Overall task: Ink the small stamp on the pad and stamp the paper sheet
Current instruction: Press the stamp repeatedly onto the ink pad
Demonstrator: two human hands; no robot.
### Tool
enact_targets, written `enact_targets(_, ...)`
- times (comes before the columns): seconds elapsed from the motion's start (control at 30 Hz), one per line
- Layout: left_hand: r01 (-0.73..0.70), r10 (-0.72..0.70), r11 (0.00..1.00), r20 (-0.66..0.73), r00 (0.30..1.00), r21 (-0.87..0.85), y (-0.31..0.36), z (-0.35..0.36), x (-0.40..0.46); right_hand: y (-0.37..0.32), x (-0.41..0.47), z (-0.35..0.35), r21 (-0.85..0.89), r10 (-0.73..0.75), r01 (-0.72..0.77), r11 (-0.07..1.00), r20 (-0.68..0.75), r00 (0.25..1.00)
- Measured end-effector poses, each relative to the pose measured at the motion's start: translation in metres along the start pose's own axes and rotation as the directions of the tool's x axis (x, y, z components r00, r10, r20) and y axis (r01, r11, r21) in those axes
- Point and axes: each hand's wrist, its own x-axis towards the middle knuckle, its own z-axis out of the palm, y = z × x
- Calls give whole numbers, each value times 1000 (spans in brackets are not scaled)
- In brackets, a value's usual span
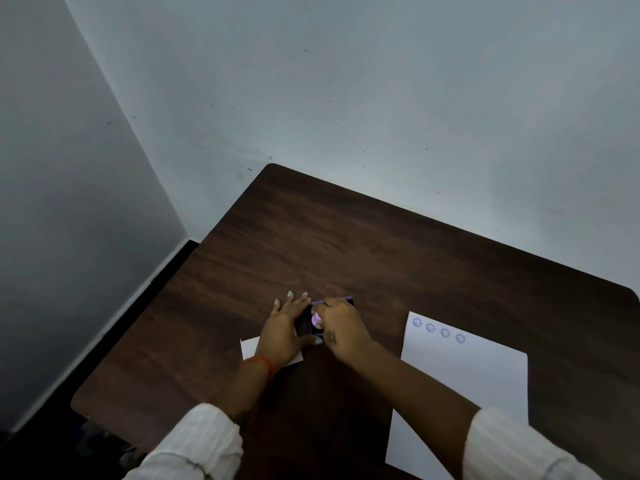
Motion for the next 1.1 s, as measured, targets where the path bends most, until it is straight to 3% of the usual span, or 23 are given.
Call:
enact_targets(0.13, 7, -7, 1000, -2, 1000, -15, 1, 1, 0, 12, 3, -8, -58, -126, 131, 990, 91, 988)
enact_targets(0.23, 12, -12, 1000, -3, 1000, -5, 2, 1, 0, 4, 0, -1, -22, -58, 58, 998, 16, 998)
enact_targets(0.37, 21, -21, 1000, 12, 1000, -13, 4, -1, 0, 1, 5, -13, 150, 74, -79, 986, 38, 996)
enact_targets(0.43, 17, -17, 1000, 16, 1000, -17, 4, -2, 0, 10, 4, -18, 250, 92, -82, 965, -28, 995)
enact_targets(0.63, 16, -16, 1000, 9, 1000, -10, 3, -2, 0, 21, -6, -5, -4, -31, 31, 999, 72, 997)
enact_targets(0.87, 16, -16, 1000, 14, 1000, 10, 2, -1, 0, 7, -7, 0, 18, 74, -73, 997, -31, 997)
enact_targets(1.1, 11, -11, 1000, 10, 1000, -5, 2, -1, 0, 24, 0, -17, -4, -117, 118, 993, 100, 988)
